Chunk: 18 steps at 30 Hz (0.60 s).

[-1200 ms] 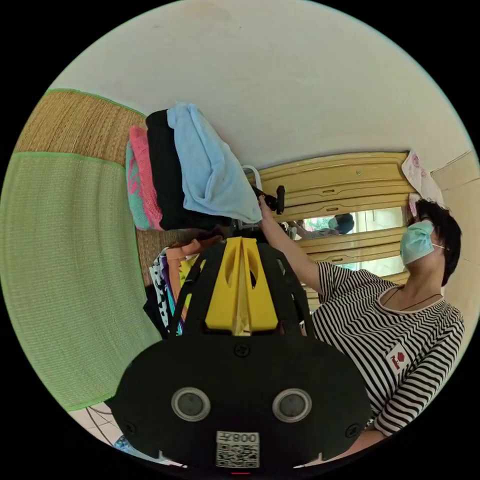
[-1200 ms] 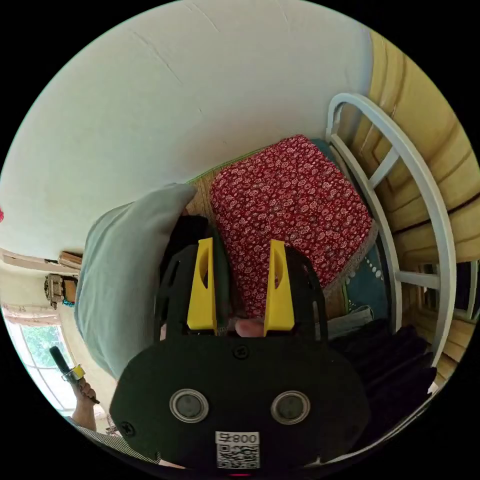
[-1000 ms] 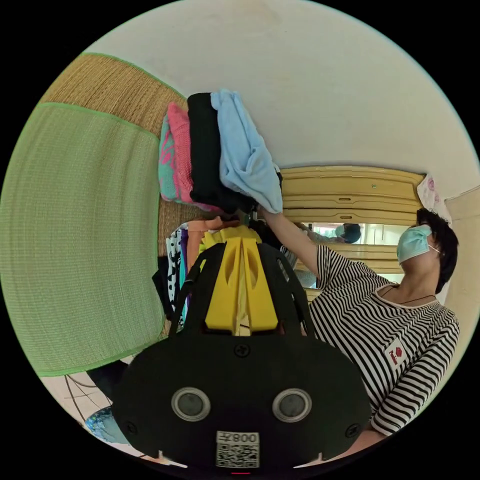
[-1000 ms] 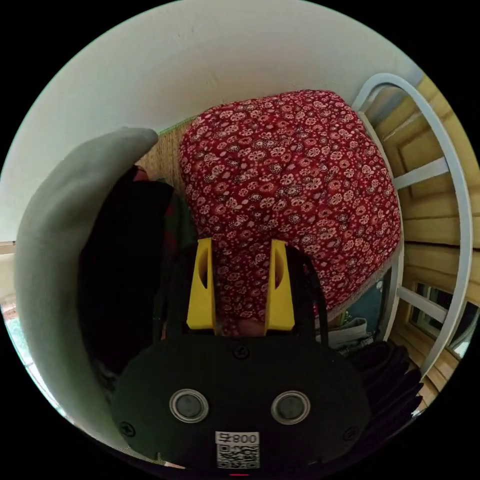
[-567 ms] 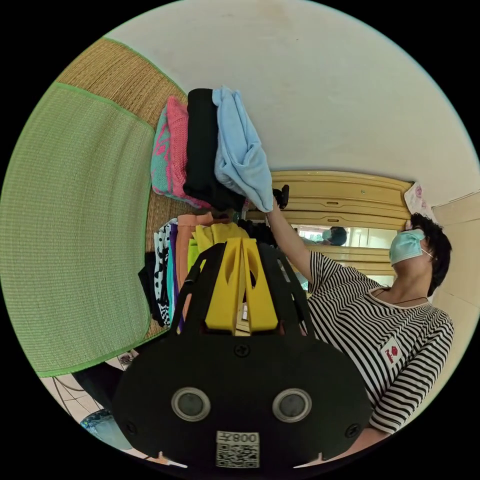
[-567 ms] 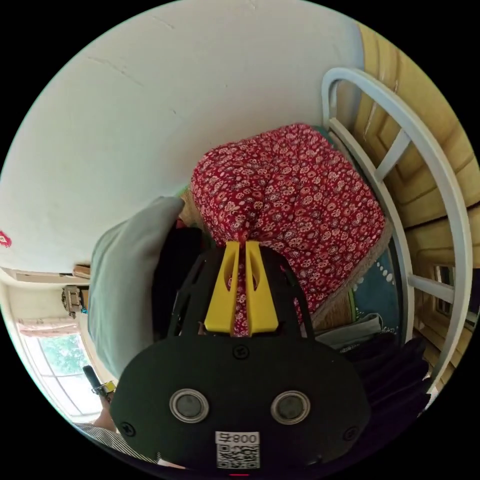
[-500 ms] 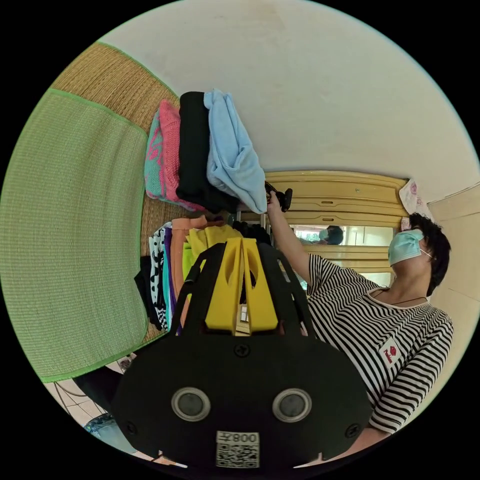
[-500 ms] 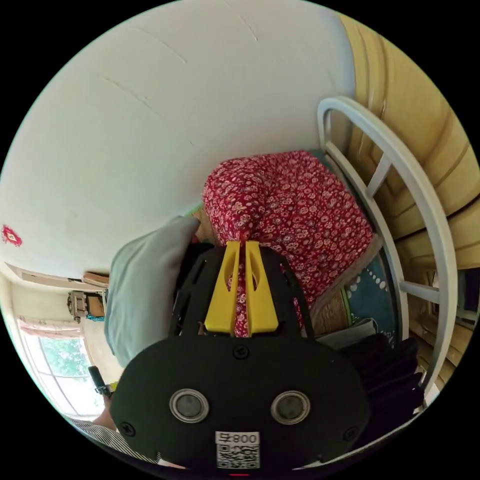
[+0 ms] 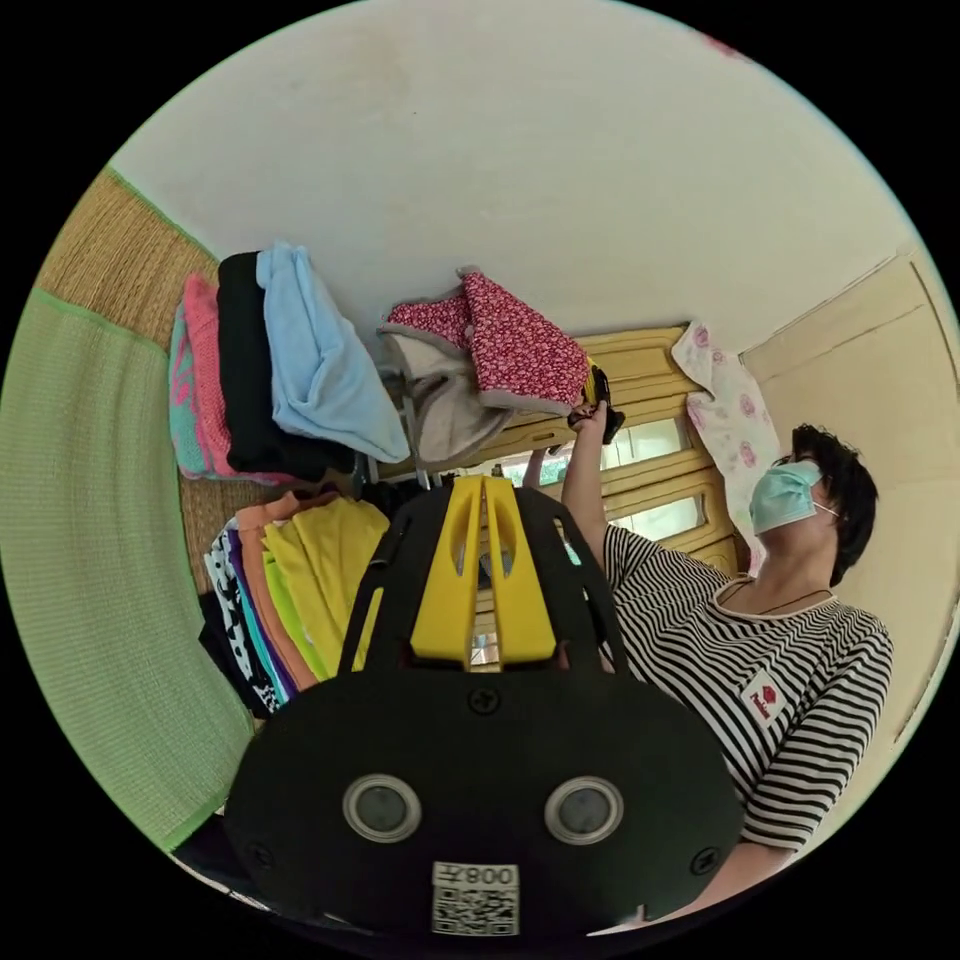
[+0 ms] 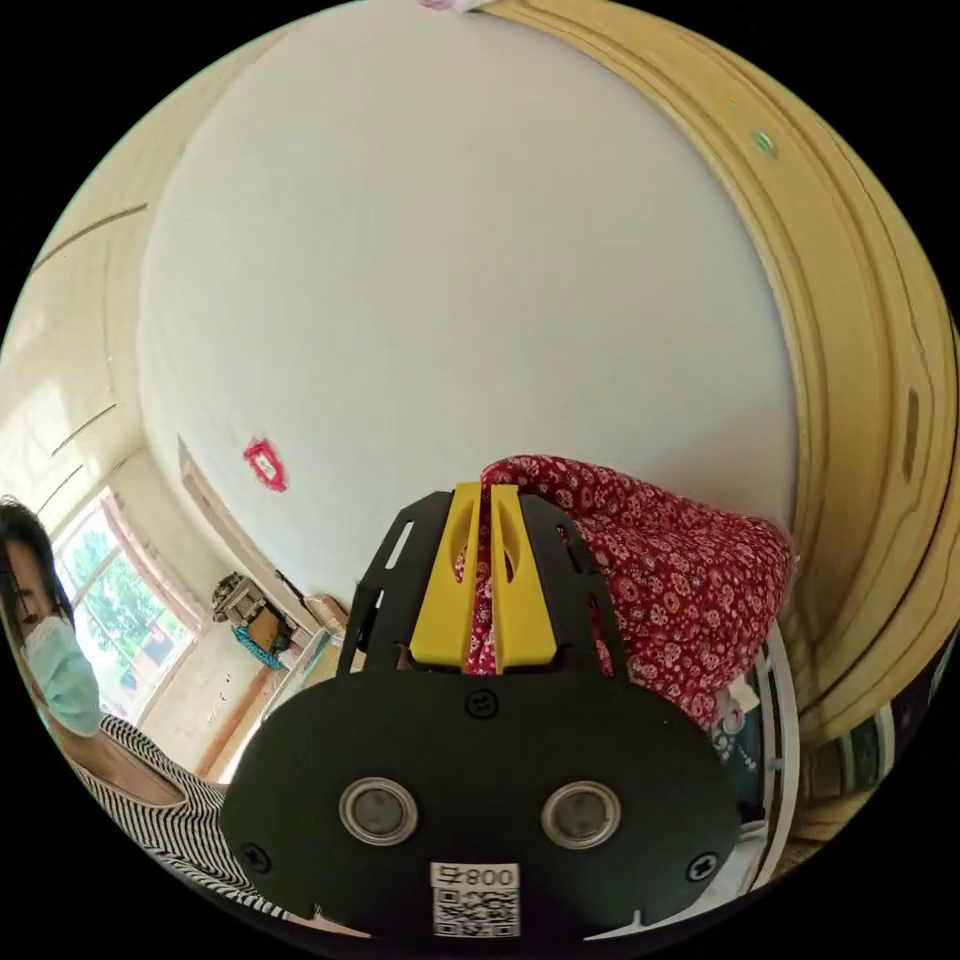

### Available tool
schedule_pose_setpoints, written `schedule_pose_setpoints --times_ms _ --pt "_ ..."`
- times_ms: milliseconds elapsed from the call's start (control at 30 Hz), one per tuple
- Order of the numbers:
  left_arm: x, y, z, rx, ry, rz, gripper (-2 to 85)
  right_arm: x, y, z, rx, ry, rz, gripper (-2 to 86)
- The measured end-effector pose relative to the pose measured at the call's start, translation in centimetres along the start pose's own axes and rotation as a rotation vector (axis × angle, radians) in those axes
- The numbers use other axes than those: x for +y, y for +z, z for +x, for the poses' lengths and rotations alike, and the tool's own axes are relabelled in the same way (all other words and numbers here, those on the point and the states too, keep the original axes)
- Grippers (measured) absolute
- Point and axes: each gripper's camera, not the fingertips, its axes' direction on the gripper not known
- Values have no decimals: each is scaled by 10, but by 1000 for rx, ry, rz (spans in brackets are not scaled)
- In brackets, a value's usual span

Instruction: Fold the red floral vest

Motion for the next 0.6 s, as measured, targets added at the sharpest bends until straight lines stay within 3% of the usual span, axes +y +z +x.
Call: schedule_pose_setpoints --times_ms 300,600 --pt "22 -112 77 150 277 34 41 16 -61 -264 -287 -354 122 8" --pt "79 -275 159 -32 441 108 155 95 -27 -443 -490 -443 79 7"
